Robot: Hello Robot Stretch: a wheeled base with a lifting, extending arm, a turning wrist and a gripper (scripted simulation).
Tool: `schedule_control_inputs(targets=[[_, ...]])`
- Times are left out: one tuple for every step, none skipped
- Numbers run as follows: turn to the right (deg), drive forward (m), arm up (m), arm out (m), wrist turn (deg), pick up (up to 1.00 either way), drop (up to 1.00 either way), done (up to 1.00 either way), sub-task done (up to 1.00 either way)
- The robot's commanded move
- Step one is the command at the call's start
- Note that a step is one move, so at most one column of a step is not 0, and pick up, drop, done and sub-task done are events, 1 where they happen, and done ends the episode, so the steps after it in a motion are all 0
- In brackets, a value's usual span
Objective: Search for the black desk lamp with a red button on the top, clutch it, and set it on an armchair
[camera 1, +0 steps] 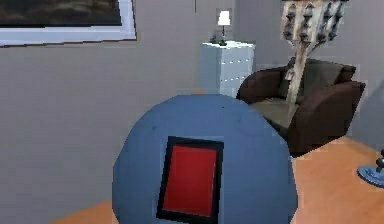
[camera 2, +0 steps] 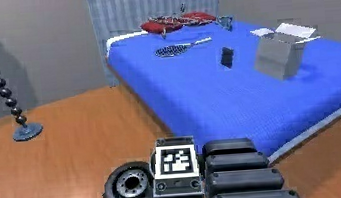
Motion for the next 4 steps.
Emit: schedule_control_inputs(targets=[[-18.0, 0.0, 0.0, 0.0, 0.0, 0.0, 0.0, 0.0, 0.0], [0.0, 0.05, 0.0, 0.0, 0.0, 0.0, 0.0, 0.0, 0.0], [45.0, 0.0, 0.0, 0.0, 0.0, 0.0, 0.0, 0.0, 0.0], [36.0, 0.0, 0.0, 0.0, 0.0, 0.0, 0.0, 0.0, 0.0]])
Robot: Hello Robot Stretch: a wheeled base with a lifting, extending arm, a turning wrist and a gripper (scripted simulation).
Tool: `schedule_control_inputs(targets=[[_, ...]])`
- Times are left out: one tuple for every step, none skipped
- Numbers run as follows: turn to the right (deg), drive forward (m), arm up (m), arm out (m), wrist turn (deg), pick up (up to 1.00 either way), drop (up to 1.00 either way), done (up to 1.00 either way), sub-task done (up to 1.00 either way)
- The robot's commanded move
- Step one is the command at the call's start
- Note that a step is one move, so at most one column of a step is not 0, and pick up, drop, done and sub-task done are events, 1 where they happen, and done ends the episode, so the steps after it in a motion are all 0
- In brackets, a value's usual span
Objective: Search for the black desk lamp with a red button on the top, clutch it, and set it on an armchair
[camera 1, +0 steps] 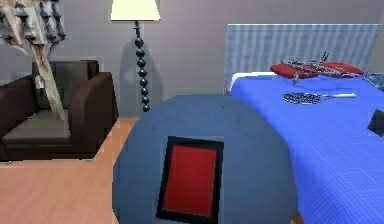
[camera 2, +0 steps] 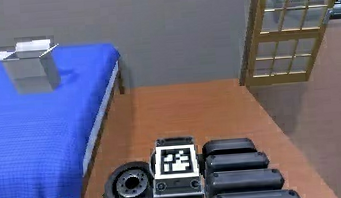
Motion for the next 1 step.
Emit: schedule_control_inputs(targets=[[0.0, 0.35, 0.0, 0.0, 0.0, 0.0, 0.0, 0.0, 0.0]])
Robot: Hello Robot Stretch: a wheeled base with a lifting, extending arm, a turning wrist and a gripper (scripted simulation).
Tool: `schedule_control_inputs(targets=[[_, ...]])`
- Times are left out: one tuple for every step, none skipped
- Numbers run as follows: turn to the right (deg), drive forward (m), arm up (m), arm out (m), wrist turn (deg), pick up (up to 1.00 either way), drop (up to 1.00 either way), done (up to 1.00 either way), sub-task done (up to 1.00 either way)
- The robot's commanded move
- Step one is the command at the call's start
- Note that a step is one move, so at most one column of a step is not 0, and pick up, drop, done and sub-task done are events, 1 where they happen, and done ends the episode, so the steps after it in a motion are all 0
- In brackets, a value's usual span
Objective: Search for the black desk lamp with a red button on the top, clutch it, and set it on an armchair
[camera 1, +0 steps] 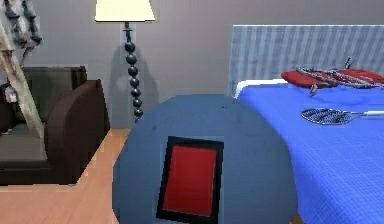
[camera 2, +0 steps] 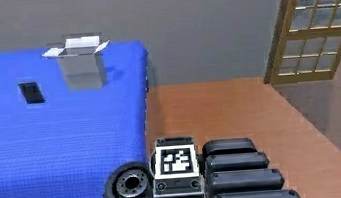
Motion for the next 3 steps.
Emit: schedule_control_inputs(targets=[[-30.0, 0.0, 0.0, 0.0, 0.0, 0.0, 0.0, 0.0, 0.0], [0.0, 1.0, 0.0, 0.0, 0.0, 0.0, 0.0, 0.0, 0.0], [-3.0, 0.0, 0.0, 0.0, 0.0, 0.0, 0.0, 0.0, 0.0]])
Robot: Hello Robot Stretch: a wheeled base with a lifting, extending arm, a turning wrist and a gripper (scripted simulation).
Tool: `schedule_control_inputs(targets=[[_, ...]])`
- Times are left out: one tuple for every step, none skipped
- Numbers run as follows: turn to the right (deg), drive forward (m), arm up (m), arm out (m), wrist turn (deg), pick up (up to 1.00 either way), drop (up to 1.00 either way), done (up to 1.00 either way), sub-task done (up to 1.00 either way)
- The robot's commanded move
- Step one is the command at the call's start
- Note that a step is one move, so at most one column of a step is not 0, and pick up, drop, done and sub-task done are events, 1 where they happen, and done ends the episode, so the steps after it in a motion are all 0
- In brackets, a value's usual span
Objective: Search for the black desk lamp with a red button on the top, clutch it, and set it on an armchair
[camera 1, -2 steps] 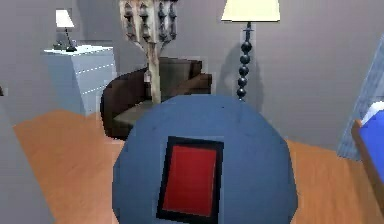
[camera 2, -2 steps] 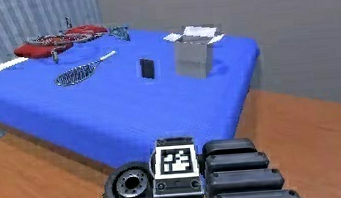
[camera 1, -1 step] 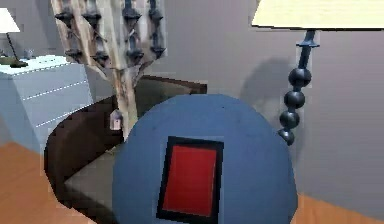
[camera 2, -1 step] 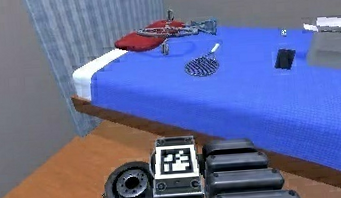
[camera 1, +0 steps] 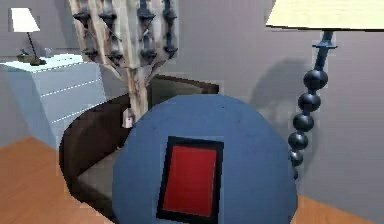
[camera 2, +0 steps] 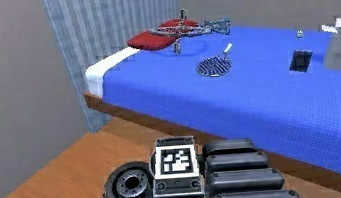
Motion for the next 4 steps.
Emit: schedule_control_inputs(targets=[[0.0, 0.1, 0.0, 0.0, 0.0, 0.0, 0.0, 0.0, 0.0], [15.0, 0.0, 0.0, 0.0, 0.0, 0.0, 0.0, 0.0, 0.0], [-12.0, 0.0, 0.0, 0.0, 0.0, 0.0, 0.0, 0.0, 0.0], [-42.0, 0.0, 0.0, 0.0, 0.0, 0.0, 0.0, 0.0, 0.0]])
